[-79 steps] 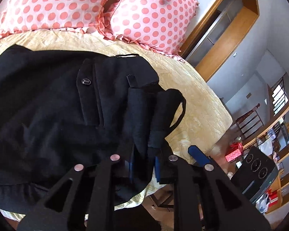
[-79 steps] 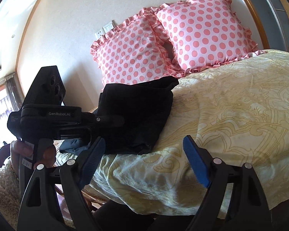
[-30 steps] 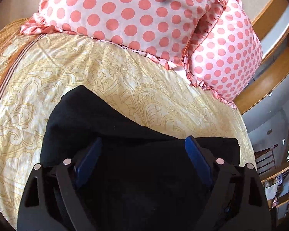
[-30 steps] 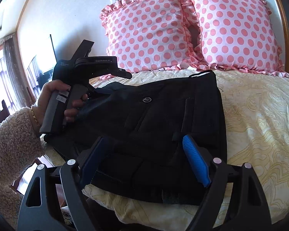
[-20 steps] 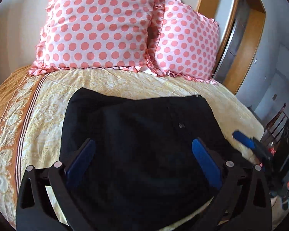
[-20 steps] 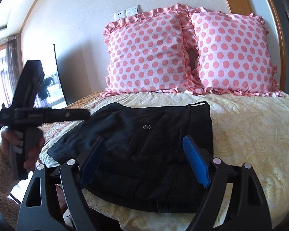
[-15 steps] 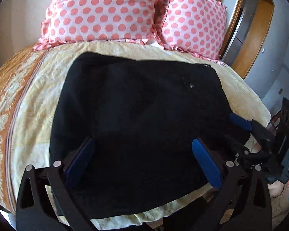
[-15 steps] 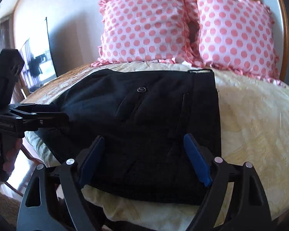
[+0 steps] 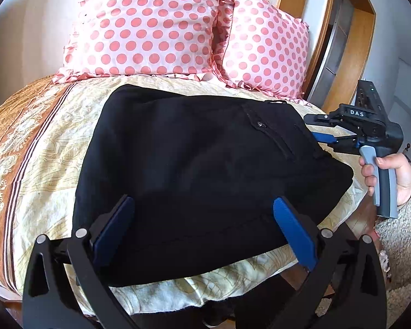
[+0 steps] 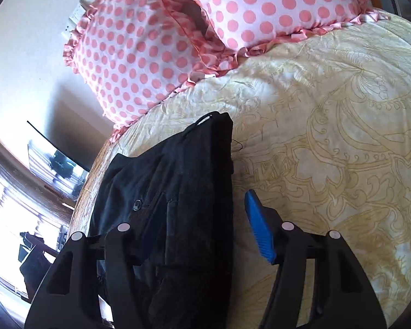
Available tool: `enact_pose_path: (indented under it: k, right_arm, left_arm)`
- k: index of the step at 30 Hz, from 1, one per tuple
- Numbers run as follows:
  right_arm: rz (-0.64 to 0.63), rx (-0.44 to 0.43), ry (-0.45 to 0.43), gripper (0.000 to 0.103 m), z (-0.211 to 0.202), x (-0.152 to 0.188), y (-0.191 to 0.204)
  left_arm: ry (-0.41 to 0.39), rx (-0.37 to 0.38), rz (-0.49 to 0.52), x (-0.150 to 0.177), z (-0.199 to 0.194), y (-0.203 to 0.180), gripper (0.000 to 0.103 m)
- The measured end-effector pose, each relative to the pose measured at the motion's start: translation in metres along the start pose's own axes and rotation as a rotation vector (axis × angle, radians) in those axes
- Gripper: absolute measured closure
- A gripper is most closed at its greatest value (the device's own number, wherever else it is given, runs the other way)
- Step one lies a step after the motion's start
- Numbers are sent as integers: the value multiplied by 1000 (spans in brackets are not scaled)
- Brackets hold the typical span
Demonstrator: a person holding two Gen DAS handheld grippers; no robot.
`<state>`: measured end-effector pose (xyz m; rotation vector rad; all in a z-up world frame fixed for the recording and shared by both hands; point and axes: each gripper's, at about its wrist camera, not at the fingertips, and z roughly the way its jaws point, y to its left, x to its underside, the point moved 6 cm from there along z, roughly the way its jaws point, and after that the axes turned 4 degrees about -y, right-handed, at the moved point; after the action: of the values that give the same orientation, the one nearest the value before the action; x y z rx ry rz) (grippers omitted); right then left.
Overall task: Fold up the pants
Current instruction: 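Close the right tool on the end of the folded trousers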
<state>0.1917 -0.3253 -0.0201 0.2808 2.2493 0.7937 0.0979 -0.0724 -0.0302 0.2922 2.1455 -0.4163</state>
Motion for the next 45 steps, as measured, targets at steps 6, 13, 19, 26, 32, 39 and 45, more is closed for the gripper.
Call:
enact_pose_path:
  k: [6, 13, 19, 26, 32, 39, 45]
  right_arm:
    - [27, -13, 53, 41, 16, 10, -4]
    - [-40, -20, 81, 44, 22, 18, 14]
    - [-32, -79, 78, 63, 23, 19, 17]
    - [-251, -129, -18, 81, 2, 16, 68]
    - [-313, -82, -23, 82, 4, 19, 73]
    - [-251, -76, -13, 82, 11, 21, 49]
    - [-237, -83, -12, 82, 12, 22, 44]
  left_arm:
    - [-5, 4, 3, 1, 0, -1, 2]
    - [-5, -2, 12, 2, 0, -2, 2]
    - [-5, -4, 12, 1, 1, -1, 2]
    - [-9, -17, 15, 1, 1, -1, 2]
    - [-46, 30, -27, -15, -16, 7, 2]
    - [10, 22, -275, -75, -15, 87, 2]
    - [265, 108, -414, -79, 45, 116, 21]
